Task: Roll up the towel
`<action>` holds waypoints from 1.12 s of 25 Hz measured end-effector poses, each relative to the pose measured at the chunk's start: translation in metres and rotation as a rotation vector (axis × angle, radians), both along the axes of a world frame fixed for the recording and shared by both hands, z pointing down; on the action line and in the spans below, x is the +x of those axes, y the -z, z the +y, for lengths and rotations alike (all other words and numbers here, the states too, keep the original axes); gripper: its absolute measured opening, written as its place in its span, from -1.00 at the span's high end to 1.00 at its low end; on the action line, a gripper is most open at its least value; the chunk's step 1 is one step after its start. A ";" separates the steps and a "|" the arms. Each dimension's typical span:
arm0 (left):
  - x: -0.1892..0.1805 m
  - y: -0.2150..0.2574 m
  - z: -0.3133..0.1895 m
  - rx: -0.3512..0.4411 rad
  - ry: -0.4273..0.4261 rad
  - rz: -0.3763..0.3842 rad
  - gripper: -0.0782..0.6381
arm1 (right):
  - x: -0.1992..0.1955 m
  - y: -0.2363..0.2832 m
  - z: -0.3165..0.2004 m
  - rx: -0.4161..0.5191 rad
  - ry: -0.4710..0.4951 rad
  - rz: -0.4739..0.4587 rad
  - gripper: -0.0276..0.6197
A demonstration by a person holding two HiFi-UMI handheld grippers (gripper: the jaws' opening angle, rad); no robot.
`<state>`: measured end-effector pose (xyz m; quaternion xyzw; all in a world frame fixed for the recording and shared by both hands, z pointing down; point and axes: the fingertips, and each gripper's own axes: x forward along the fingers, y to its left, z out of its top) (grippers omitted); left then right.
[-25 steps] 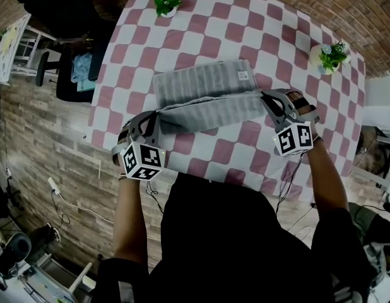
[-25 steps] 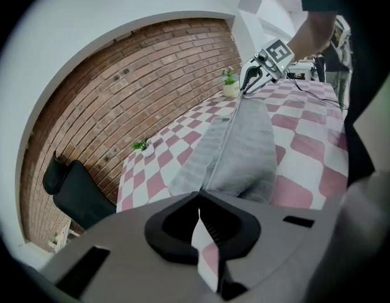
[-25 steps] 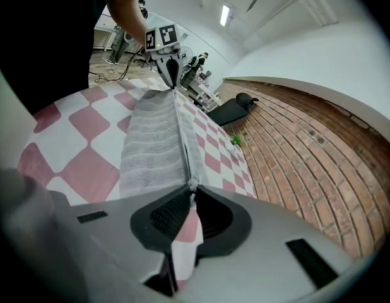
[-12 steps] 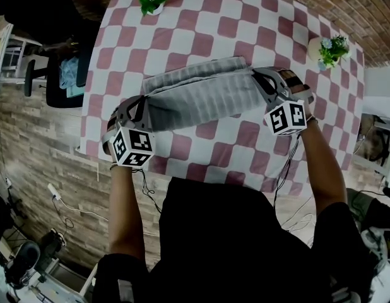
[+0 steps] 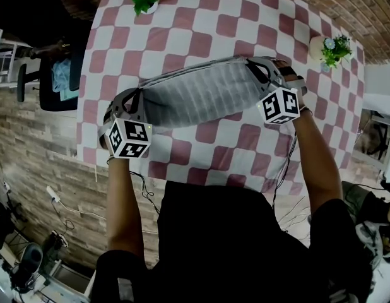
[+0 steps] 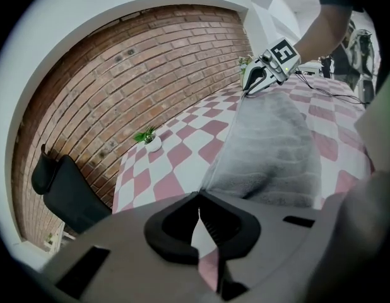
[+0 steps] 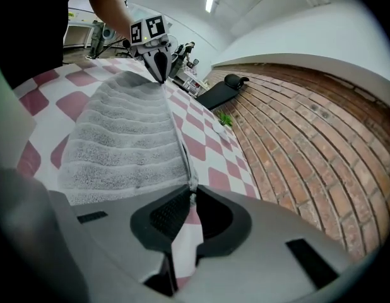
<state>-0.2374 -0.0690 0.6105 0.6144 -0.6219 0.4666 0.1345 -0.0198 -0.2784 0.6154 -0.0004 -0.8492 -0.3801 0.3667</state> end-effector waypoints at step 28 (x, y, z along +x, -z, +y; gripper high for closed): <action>0.009 0.017 0.036 0.156 0.286 0.086 0.35 | 0.019 0.065 0.034 -0.063 -0.166 -0.205 0.62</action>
